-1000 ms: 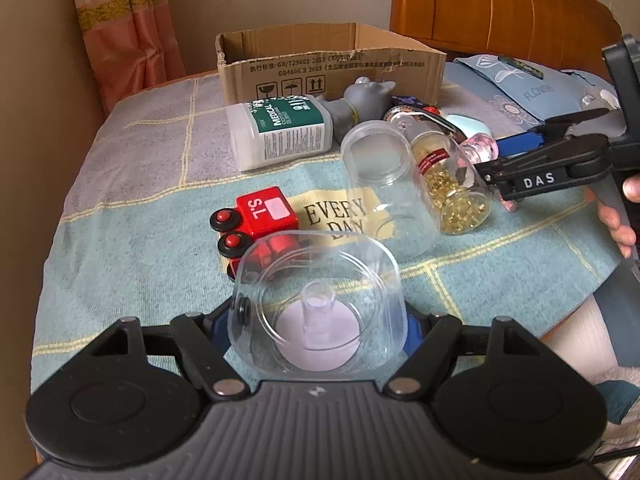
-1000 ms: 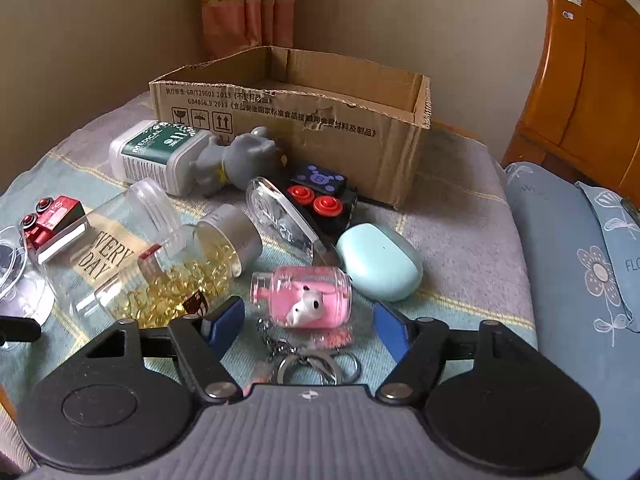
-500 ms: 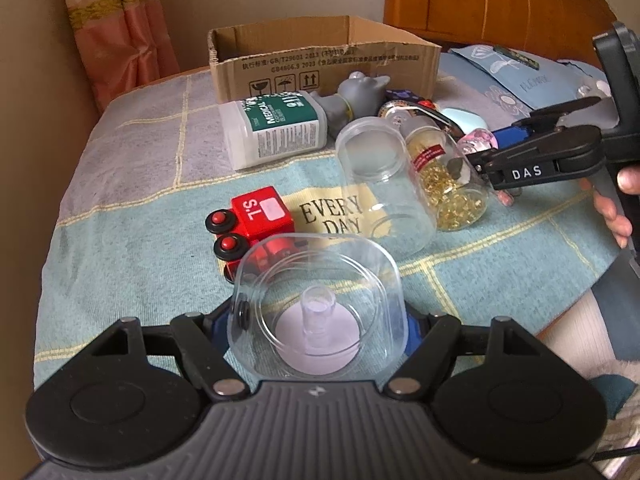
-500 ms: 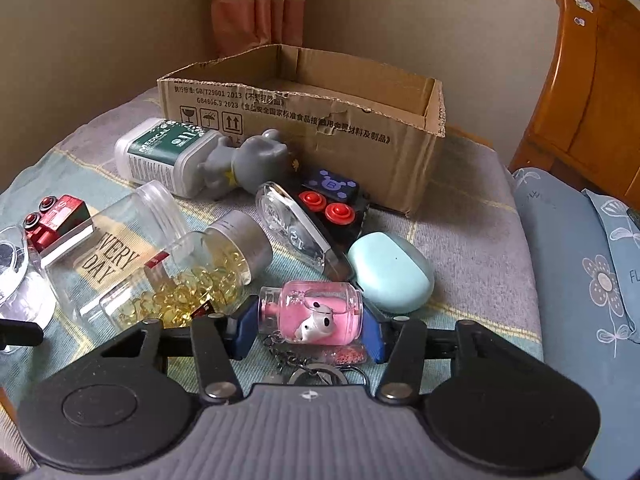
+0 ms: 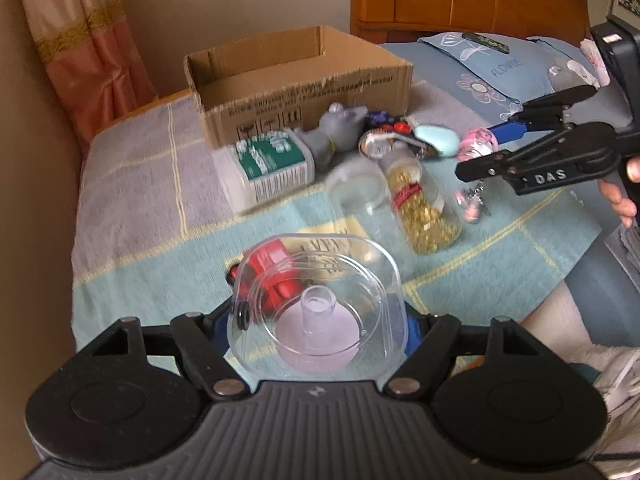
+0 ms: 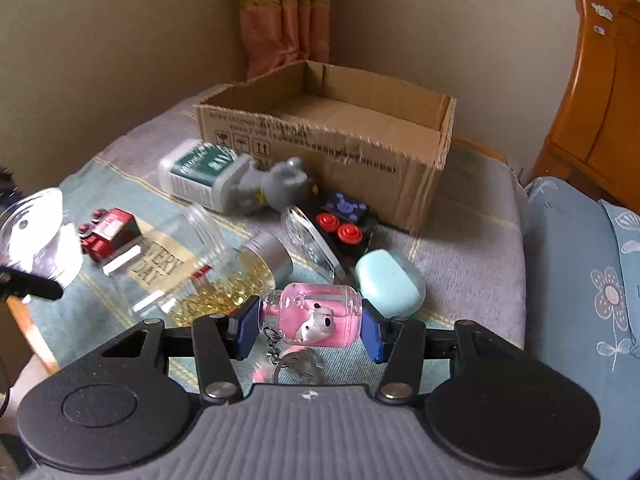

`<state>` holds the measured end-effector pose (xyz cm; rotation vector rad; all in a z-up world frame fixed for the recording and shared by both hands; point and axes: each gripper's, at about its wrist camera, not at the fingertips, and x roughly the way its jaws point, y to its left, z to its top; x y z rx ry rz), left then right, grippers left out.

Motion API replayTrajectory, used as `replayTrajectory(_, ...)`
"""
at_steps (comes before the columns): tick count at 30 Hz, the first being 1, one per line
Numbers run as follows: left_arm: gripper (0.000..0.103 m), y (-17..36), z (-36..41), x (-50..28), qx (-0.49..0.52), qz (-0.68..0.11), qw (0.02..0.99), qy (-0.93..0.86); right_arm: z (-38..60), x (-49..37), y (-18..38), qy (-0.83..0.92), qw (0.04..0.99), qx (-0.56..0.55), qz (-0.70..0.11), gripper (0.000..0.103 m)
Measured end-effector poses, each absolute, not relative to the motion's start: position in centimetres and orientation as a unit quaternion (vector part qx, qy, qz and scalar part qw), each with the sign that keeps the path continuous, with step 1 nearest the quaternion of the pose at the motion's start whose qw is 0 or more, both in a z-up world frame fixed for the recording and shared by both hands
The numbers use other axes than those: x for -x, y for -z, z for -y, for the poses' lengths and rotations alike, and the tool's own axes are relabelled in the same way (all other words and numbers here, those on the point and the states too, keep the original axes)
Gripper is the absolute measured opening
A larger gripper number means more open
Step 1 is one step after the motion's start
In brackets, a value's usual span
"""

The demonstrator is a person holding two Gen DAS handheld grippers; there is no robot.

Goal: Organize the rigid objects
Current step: 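Carry container with left gripper into the cardboard box while right drops keychain there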

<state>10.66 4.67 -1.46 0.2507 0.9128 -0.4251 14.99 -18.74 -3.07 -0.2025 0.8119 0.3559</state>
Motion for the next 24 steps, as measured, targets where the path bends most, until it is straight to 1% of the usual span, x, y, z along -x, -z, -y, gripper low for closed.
replayTrajectory(9, 0.075, -2.9, -4.3, -14.8, -0.122, -0.422, 0.87, 0.223, 19.4, -16.3, -1.8, -0.19, 0.905, 0.102, -0.367, 0.056)
replayTrajectory(16, 0.075, -6.6, -3.7, -20.6, -0.131, -0.386, 0.89, 0.205, 19.8, -19.3, -5.6, -0.179, 0.918, 0.098, -0.341, 0.056)
replayTrajectory(24, 0.075, -7.8, -2.3, -28.5, -0.131, -0.383, 0.894, 0.193, 19.3, -25.3, -8.9, -0.173, 0.923, 0.093, -0.332, 0.056)
